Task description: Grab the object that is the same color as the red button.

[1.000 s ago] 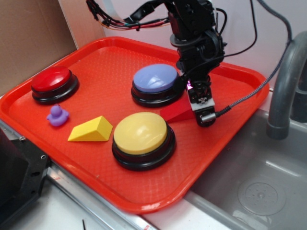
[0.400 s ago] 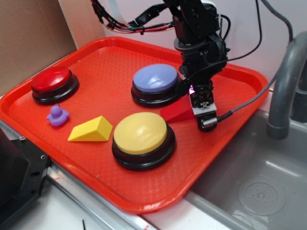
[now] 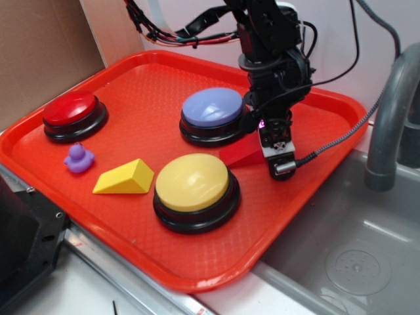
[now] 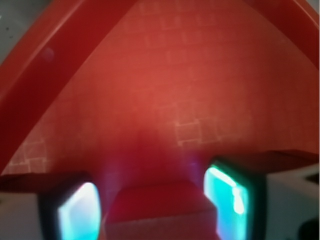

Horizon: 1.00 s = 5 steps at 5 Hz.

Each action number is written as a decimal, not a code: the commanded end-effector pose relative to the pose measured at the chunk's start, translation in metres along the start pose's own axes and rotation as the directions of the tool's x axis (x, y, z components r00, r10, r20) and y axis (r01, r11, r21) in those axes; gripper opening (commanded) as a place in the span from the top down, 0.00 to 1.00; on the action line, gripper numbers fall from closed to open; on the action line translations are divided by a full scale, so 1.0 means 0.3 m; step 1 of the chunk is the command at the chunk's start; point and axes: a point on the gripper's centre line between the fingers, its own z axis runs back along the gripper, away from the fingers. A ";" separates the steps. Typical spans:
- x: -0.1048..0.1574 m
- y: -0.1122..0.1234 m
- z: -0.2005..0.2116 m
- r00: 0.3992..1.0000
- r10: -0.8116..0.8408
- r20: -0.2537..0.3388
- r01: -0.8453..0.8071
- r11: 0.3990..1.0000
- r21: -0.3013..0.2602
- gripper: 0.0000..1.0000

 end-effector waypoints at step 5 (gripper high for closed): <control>-0.223 0.040 0.635 0.885 0.416 0.208 -0.432 0.901 0.035 1.00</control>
